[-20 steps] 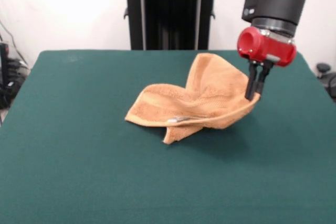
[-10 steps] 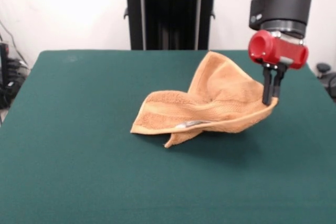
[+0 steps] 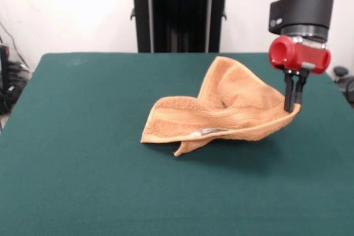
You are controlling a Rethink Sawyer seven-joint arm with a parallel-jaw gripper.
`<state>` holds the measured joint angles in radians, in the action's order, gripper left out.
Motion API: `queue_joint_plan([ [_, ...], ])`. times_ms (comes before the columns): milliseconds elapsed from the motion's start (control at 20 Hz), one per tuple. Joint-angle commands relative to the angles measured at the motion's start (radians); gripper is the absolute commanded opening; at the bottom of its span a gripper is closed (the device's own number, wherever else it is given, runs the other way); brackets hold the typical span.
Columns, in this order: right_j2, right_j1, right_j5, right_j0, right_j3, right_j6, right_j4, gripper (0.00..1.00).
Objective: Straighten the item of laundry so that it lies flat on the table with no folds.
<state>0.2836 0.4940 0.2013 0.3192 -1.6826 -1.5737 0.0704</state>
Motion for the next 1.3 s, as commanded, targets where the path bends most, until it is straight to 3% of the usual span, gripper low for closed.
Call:
queue_joint_plan([
  [50, -0.068, -0.094, -0.030, 0.047, 0.015, -0.196, -0.073, 0.00],
  [850, 0.034, -0.254, -0.052, 0.201, 0.150, -0.180, -0.279, 0.00],
  [1300, -0.010, -0.210, -0.027, 0.213, 0.130, -0.171, -0.250, 0.00],
])
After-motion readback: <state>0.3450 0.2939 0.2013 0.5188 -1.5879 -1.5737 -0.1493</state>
